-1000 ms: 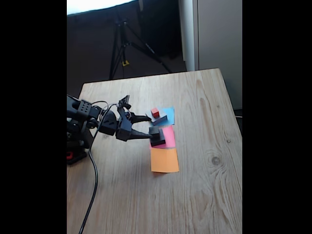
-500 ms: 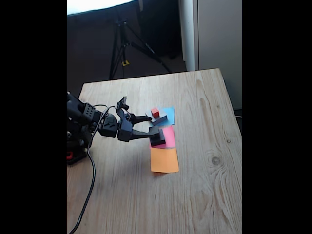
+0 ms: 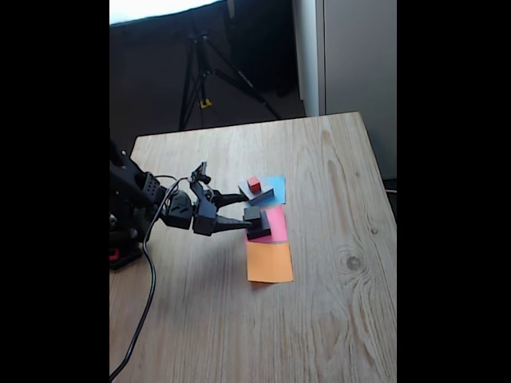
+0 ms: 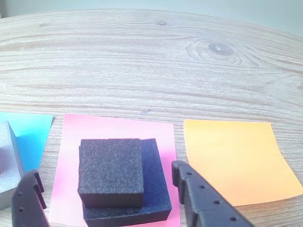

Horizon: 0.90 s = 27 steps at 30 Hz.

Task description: Tower of hanoi

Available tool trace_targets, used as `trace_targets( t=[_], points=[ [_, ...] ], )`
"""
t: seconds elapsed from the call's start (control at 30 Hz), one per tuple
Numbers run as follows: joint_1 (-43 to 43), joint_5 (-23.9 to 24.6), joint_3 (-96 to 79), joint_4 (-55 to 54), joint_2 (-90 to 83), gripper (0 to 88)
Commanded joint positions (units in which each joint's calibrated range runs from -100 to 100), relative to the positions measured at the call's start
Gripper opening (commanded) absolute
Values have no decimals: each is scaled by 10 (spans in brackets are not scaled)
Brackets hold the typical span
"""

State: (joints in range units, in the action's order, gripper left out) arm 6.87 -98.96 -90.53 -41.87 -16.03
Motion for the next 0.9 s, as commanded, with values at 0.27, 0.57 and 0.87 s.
trace_targets(
  t=[0.27,0.57,0.87],
  points=[
    [-14,-10,9,-83,70,325],
    [-20,-10,25,-96,104,323],
    [-23,-10,49,-93,127,322]
  ],
)
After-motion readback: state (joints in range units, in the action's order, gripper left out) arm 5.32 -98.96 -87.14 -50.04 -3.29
